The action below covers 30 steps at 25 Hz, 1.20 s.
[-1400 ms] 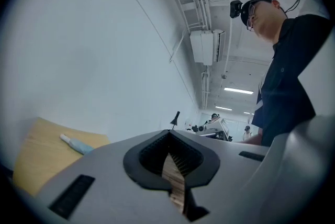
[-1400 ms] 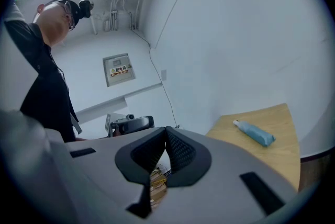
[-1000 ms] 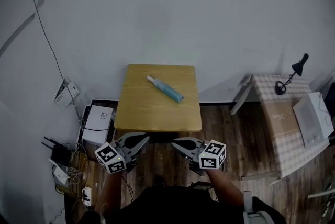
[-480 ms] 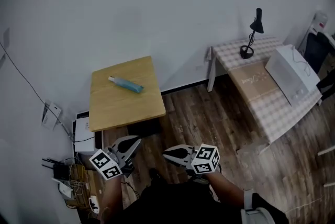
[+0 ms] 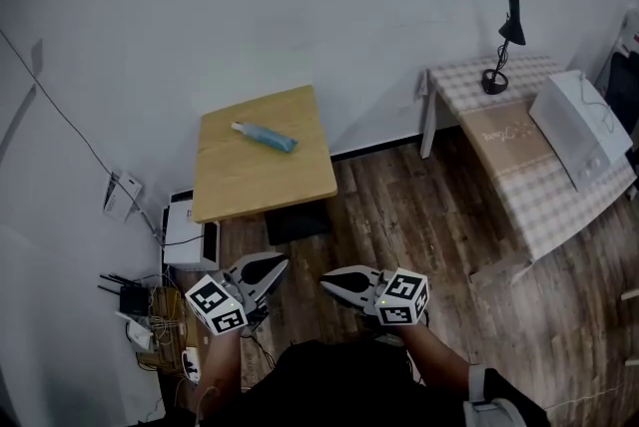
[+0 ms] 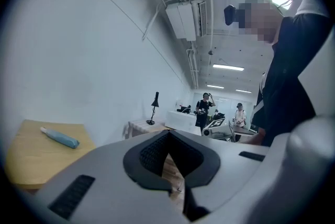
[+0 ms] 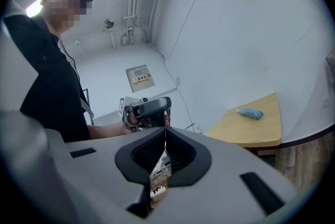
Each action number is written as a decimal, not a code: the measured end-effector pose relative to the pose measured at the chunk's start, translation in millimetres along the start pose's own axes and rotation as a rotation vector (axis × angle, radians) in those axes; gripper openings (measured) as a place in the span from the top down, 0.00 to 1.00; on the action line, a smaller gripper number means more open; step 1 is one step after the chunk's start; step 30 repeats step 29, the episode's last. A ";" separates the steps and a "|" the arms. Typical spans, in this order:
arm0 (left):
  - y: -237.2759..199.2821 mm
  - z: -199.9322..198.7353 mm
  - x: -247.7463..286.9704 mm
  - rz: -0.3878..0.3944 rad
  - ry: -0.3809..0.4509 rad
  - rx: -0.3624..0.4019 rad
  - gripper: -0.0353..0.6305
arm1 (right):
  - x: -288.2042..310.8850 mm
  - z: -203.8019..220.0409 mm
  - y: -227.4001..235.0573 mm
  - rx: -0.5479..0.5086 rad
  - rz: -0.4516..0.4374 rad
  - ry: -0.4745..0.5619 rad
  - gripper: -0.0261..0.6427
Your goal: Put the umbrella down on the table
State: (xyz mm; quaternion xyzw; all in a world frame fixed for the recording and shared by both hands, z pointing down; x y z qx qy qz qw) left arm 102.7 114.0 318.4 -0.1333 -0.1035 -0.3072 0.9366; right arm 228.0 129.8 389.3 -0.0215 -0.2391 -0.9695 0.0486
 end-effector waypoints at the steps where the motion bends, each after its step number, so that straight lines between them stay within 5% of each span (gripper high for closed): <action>1: -1.2 -0.7 -8.9 -0.009 0.015 -0.004 0.93 | 4.9 1.4 -4.6 -0.004 -0.001 -0.001 0.93; 8: -9.3 16.1 -86.8 -0.046 0.088 -0.038 0.93 | 53.2 -11.3 -28.7 -0.069 0.036 -0.020 0.93; 20: -30.1 91.2 -220.4 -0.089 0.093 -0.144 0.93 | 120.0 -14.1 -35.7 -0.095 0.290 -0.050 0.93; 30: -47.2 110.9 -251.0 -0.109 0.115 -0.144 0.93 | 181.0 -20.0 -67.9 -0.241 0.205 -0.074 0.93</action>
Point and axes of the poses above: the fingertips, and each gripper's own axes: x forward along the fingers, y to its right, z out of its underside, the point moved 4 cm from there along -x, backward along the fingers, and after that the axes turned 8 degrees about -y, right-handed, at the moved point
